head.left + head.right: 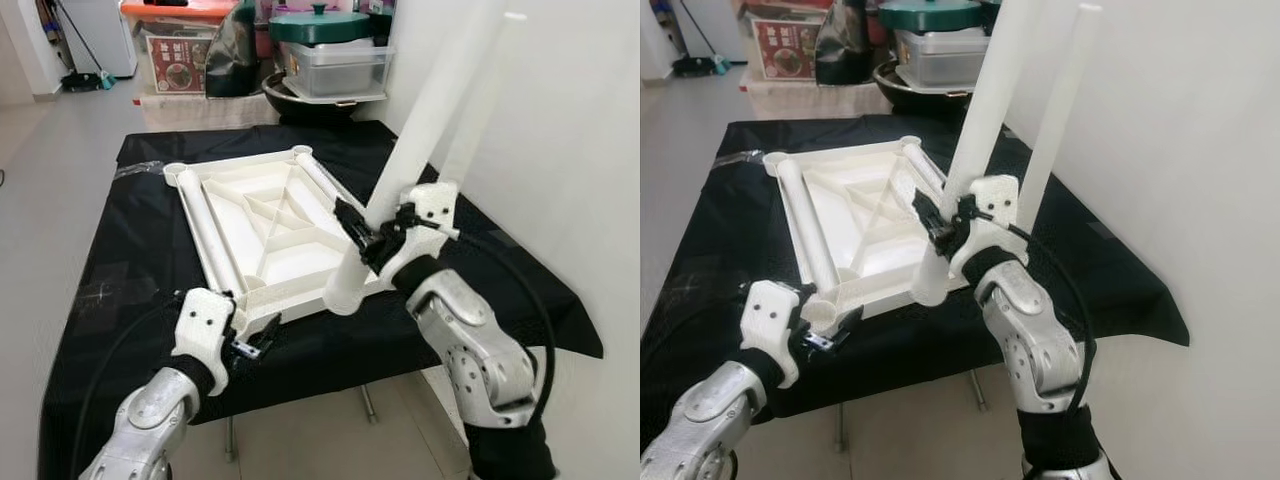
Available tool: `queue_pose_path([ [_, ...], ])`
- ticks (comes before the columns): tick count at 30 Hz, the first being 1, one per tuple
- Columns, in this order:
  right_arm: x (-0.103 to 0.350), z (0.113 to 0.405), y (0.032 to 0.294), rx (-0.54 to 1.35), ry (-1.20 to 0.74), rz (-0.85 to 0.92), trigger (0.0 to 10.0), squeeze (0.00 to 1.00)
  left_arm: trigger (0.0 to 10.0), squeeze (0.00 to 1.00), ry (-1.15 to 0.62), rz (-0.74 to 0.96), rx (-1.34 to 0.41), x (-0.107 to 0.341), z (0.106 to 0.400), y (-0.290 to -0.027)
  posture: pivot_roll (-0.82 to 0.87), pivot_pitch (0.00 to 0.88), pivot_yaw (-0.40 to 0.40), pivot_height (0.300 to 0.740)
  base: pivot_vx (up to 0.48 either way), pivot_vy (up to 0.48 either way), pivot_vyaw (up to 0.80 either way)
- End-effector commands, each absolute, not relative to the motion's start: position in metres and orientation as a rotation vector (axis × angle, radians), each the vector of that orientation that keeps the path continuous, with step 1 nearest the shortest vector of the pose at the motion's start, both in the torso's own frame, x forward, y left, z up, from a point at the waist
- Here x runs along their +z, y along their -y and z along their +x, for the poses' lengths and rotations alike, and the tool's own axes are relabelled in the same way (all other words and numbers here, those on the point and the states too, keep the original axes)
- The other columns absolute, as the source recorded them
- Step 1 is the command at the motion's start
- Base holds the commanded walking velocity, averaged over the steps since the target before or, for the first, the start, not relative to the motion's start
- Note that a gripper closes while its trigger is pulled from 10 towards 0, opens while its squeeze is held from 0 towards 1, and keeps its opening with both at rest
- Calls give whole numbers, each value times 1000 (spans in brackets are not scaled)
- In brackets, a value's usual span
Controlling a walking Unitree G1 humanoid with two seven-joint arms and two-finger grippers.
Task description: Building children table
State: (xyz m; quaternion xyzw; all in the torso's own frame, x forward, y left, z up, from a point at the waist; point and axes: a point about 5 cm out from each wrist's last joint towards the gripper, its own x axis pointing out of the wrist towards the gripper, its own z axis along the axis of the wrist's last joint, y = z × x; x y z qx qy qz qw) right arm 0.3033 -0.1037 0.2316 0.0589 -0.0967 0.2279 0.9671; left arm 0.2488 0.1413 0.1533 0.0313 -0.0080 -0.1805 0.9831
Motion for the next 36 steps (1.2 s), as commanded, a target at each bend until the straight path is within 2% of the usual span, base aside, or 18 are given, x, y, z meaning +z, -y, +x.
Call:
queue_pose_path([
  [1, 233, 298, 93, 495, 209, 102, 10000, 0, 10000, 0, 15, 79, -324, 155, 252, -150, 63, 0, -58, 740, 0, 476, 0],
  [9, 232, 298, 86, 510, 209, 90, 10000, 0, 10000, 0, 21, 81, -308, 155, 254, -148, 68, 0, -61, 740, 0, 476, 0],
  [23, 232, 301, 78, 536, 219, 64, 10000, 0, 10000, 0, 71, 40, -241, 161, 261, -156, 76, 0, -66, 740, 0, 0, 0],
  [28, 230, 301, 76, 537, 223, 38, 10000, 0, 10000, 0, 78, 33, -238, 160, 262, -155, 71, 0, -61, 740, 286, 0, 520],
  [36, 228, 303, 76, 529, 213, 47, 10000, 0, 10000, 0, 82, 26, -244, 160, 262, -153, 70, 0, -62, 740, 323, 0, 0],
])
